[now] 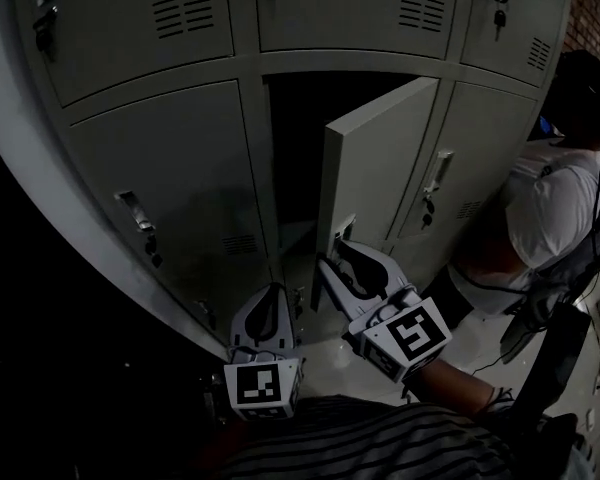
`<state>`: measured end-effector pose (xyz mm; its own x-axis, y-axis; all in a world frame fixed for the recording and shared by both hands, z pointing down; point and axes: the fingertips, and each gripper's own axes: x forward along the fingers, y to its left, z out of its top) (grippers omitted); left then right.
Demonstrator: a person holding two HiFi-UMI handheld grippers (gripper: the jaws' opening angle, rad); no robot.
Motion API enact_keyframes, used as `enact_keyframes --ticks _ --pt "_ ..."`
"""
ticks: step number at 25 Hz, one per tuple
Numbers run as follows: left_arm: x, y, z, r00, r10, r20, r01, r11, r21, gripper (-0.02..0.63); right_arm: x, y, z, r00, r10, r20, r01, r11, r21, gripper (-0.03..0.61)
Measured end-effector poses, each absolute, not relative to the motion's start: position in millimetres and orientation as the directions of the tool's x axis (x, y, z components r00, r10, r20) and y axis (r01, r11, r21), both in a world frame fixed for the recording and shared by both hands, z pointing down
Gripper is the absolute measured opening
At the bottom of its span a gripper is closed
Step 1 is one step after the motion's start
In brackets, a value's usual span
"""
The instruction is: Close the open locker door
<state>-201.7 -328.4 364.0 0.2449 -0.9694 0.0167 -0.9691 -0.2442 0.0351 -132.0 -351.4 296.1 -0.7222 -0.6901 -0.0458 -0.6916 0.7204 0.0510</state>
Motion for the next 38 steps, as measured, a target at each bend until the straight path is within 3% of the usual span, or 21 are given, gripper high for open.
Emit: enact_keyframes --ticks 12,26,30,38 --pt "-261 -390 372 0.207 -0.978 0.024 -0.978 -0.206 0.039 0.005 -196 -449 301 -0.698 -0.714 -0.054 -0.715 0.689 0.118 0.110" --pt "-259 -413 373 0.222 -0.974 0.042 -0.975 -0.221 0.038 0.005 -207 -478 302 -0.675 -0.737 -0.049 -0.735 0.664 0.135 0.091" --pt "-244 -405 374 0.226 -0.974 0.033 -0.974 -0.225 0.029 0.005 -211 -464 300 -0.733 -0.679 -0.047 -0.679 0.725 0.116 0.198" --pt "-197 -357 366 0.239 -0.971 0.005 -0.971 -0.239 0.009 0.005 -146 -386 273 -0.724 -0.676 -0.140 -0.687 0.725 0.048 0.200"
